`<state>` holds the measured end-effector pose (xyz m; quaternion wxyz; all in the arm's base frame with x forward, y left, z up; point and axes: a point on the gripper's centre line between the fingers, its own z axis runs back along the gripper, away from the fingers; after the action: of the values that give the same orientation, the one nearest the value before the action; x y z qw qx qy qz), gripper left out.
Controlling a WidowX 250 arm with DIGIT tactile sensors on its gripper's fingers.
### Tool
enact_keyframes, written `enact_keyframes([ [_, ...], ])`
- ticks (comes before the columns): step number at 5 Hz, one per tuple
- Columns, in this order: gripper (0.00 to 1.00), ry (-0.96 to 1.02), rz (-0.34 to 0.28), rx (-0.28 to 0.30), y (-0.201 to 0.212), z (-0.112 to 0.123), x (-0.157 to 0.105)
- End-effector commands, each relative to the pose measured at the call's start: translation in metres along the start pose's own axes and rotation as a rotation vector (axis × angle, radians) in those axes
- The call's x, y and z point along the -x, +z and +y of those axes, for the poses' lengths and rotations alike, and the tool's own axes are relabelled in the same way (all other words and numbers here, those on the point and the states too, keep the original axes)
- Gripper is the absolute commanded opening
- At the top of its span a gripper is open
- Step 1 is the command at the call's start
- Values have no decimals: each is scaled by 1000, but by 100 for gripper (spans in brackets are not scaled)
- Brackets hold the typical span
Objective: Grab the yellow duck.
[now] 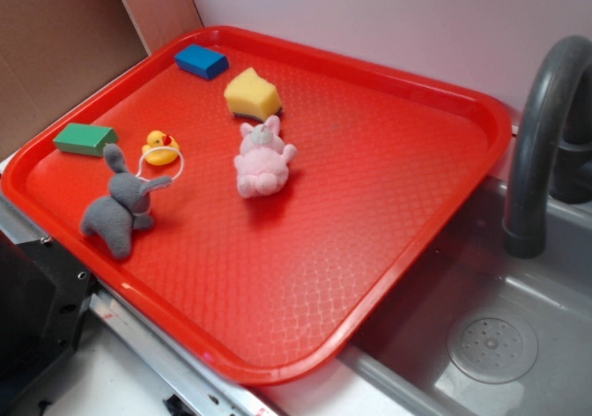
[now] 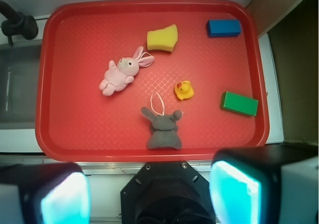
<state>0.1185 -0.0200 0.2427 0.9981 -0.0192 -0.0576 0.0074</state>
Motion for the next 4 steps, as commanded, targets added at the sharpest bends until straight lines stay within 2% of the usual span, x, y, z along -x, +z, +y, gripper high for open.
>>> enact_keyframes([
  [1,100,0,0,0,0,0,0],
  [2,100,-259,-29,-67,-18,11,-23],
  [3,100,-478,2,-166,-36,17,-41],
  [4,100,-605,48,-235,-52,32,-44],
])
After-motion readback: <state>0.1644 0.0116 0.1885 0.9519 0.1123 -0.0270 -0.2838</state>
